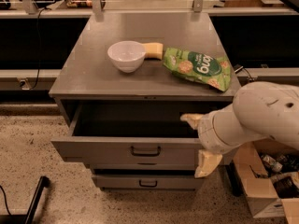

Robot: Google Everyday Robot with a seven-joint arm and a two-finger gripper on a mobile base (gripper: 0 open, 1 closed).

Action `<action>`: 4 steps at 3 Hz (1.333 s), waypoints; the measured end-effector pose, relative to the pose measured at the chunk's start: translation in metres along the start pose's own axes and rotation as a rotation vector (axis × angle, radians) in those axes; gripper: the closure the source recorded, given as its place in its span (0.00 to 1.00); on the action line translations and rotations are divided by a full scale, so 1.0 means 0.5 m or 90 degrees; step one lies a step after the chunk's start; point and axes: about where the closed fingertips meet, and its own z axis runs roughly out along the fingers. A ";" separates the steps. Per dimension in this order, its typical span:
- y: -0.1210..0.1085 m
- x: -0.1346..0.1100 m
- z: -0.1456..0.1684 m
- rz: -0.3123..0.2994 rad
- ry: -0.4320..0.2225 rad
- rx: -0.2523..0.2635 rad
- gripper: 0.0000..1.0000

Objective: Open top drawer

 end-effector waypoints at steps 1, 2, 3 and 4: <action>-0.067 -0.004 -0.012 0.012 -0.003 0.041 0.00; -0.110 -0.006 -0.006 0.026 -0.002 0.068 0.18; -0.138 -0.005 0.005 0.038 0.001 0.084 0.42; -0.162 0.002 0.026 0.050 0.020 0.105 0.73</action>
Offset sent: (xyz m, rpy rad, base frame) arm 0.0755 0.0145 0.0300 0.0685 -0.1189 -0.1085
